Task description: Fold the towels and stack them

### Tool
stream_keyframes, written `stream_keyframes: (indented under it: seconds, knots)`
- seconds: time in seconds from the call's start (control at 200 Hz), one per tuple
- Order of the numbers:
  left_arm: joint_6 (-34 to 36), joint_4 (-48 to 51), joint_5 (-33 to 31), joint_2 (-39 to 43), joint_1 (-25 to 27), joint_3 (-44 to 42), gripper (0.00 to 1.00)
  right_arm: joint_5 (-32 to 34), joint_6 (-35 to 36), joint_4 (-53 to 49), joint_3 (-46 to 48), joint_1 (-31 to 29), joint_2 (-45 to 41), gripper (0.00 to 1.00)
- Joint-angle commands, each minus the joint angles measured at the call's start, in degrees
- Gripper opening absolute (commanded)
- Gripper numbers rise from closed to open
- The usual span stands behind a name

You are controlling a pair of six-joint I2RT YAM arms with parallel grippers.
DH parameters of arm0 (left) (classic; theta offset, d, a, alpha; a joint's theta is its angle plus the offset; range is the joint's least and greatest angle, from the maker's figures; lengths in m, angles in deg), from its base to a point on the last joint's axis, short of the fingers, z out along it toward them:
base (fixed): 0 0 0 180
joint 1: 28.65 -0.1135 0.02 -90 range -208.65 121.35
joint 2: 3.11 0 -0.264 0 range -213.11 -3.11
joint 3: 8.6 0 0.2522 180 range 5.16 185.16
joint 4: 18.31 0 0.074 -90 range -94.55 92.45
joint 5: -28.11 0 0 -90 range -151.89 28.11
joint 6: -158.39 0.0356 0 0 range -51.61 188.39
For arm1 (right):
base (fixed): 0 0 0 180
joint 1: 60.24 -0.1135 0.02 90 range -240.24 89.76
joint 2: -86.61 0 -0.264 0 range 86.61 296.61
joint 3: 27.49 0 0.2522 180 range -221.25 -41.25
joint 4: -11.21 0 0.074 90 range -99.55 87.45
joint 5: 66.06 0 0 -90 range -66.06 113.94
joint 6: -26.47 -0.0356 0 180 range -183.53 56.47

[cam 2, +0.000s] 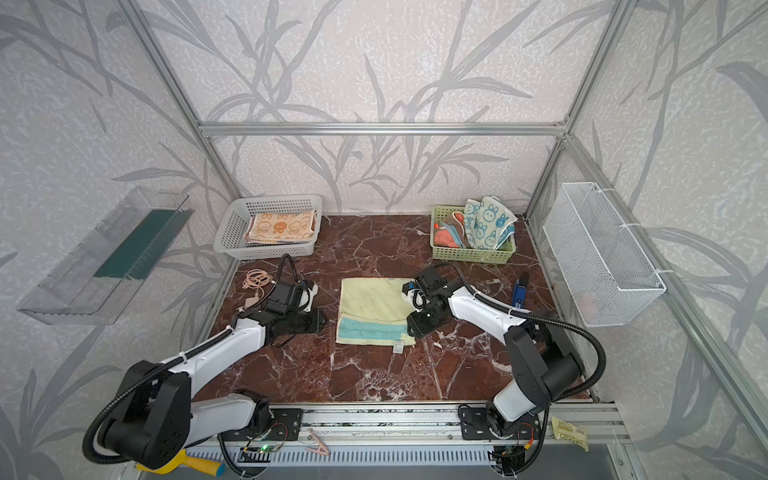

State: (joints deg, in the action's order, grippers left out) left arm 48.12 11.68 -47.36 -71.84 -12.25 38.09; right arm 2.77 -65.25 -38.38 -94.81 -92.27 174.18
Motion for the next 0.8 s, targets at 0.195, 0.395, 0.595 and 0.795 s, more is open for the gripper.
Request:
stream_keyframes:
  seconds: [0.195, 0.395, 0.595, 0.795]
  knots:
    - [-0.13, -2.76, -3.14, -2.16, 3.56, 4.96, 0.35, -0.49, -5.03, -0.95, -1.23, 0.42, -4.61, 0.5]
    - [0.45, 0.85, -3.08, -18.27, 8.63, 16.44, 0.36, 5.48, -9.31, 1.56, -10.51, 1.87, 6.25, 0.46]
    - [-0.21, 2.45, -5.98, -26.99, 12.12, 21.51, 0.56, 4.11, -10.04, -0.26, -17.15, 1.54, 17.2, 0.51]
    - [-0.72, 3.69, -5.03, -27.28, 13.46, 19.47, 0.57, 1.04, -9.91, -0.8, -15.8, 0.13, 18.74, 0.54]
